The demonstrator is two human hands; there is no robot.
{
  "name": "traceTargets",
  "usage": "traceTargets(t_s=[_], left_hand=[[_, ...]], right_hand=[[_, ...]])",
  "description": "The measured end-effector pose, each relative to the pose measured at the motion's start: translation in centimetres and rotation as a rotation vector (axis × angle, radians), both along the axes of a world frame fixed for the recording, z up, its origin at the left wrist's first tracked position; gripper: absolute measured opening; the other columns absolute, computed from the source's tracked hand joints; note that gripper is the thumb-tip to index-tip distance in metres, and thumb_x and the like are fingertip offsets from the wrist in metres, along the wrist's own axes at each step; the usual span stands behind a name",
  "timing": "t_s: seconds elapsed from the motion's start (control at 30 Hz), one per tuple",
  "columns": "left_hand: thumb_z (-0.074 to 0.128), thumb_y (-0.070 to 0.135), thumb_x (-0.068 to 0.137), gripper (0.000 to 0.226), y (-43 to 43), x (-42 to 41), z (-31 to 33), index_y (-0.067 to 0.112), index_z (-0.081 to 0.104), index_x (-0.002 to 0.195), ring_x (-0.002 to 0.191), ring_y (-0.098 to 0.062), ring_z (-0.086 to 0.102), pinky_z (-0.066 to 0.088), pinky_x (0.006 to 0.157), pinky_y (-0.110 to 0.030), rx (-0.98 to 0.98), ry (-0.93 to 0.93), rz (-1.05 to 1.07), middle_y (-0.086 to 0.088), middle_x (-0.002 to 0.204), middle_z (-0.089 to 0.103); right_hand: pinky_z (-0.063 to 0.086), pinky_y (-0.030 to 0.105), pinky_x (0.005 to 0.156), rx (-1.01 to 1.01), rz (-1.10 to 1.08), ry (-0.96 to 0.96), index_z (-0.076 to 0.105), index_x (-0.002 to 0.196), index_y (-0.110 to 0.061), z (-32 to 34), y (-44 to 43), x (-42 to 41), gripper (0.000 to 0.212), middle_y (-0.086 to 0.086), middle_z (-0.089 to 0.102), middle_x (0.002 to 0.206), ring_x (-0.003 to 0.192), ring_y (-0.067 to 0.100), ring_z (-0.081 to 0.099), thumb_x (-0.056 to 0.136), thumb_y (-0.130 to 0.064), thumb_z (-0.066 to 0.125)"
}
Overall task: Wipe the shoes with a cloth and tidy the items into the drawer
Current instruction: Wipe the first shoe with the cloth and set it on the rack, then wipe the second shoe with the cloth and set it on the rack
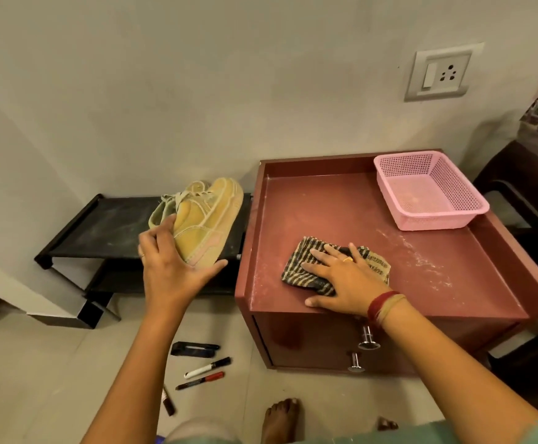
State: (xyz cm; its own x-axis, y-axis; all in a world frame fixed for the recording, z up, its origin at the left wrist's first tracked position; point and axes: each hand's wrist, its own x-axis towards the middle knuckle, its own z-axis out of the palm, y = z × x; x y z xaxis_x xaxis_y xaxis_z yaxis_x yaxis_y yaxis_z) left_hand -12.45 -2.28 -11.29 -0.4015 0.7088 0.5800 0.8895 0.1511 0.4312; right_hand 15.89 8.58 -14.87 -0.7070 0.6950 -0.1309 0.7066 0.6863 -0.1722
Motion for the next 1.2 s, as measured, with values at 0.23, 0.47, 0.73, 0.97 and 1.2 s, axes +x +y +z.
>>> traceTargets(t_s=[0.23,0.47,0.73,0.97,1.2], left_hand=[[0.091,0.042,0.052,0.108,4.0,-2.2,-2.1,0.015,0.031,0.138,0.12,-0.035,0.038,0.052,0.085,-0.05,-0.027,-0.002,0.01,-0.018,0.129,0.032],[0.091,0.04,0.052,0.114,8.5,-4.5,-4.4,0.019,0.025,0.143,0.128,-0.042,0.031,0.045,0.092,-0.057,-0.243,0.127,-0.041,-0.02,0.134,0.03],[0.091,0.035,0.056,0.112,10.5,-6.1,-6.3,0.018,0.027,0.147,0.139,-0.042,0.017,0.048,0.089,-0.057,-0.365,0.234,-0.148,-0.018,0.138,0.028],[0.088,0.04,0.061,0.113,9.9,-7.0,-7.6,0.022,0.02,0.15,0.141,-0.042,0.012,0.033,0.103,-0.06,-0.328,0.187,-0.19,-0.015,0.143,0.022],[0.084,0.028,0.069,0.11,9.5,-6.7,-8.1,0.027,0.012,0.151,0.144,-0.04,0.006,0.022,0.11,-0.053,-0.389,0.165,-0.294,-0.015,0.149,0.021]], right_hand=[[-0.006,0.05,0.115,0.019,-0.024,-0.002,0.013,0.143,-0.048,-0.8,1.0,-0.5,0.085,-0.008,0.004,0.158,0.145,0.019,0.001,0.067,-0.087,0.017],[-0.001,0.046,0.116,0.046,-0.122,0.086,0.015,0.143,-0.048,-1.4,0.9,-1.9,0.08,-0.008,0.008,0.157,0.145,0.018,0.005,0.07,-0.079,0.004],[-0.002,0.047,0.117,0.087,-0.201,0.109,0.015,0.145,-0.043,-1.9,0.8,-3.1,0.056,-0.003,0.008,0.158,0.145,0.02,0.004,0.092,-0.061,0.024],[-0.001,0.045,0.118,0.077,-0.229,0.124,0.014,0.146,-0.038,-1.8,0.5,-3.7,0.054,-0.001,0.006,0.158,0.145,0.022,0.002,0.096,-0.052,0.029],[0.0,0.047,0.118,0.064,-0.267,0.123,0.015,0.147,-0.035,-1.6,0.2,-4.4,0.055,0.001,0.007,0.158,0.145,0.024,0.002,0.096,-0.048,0.031]])
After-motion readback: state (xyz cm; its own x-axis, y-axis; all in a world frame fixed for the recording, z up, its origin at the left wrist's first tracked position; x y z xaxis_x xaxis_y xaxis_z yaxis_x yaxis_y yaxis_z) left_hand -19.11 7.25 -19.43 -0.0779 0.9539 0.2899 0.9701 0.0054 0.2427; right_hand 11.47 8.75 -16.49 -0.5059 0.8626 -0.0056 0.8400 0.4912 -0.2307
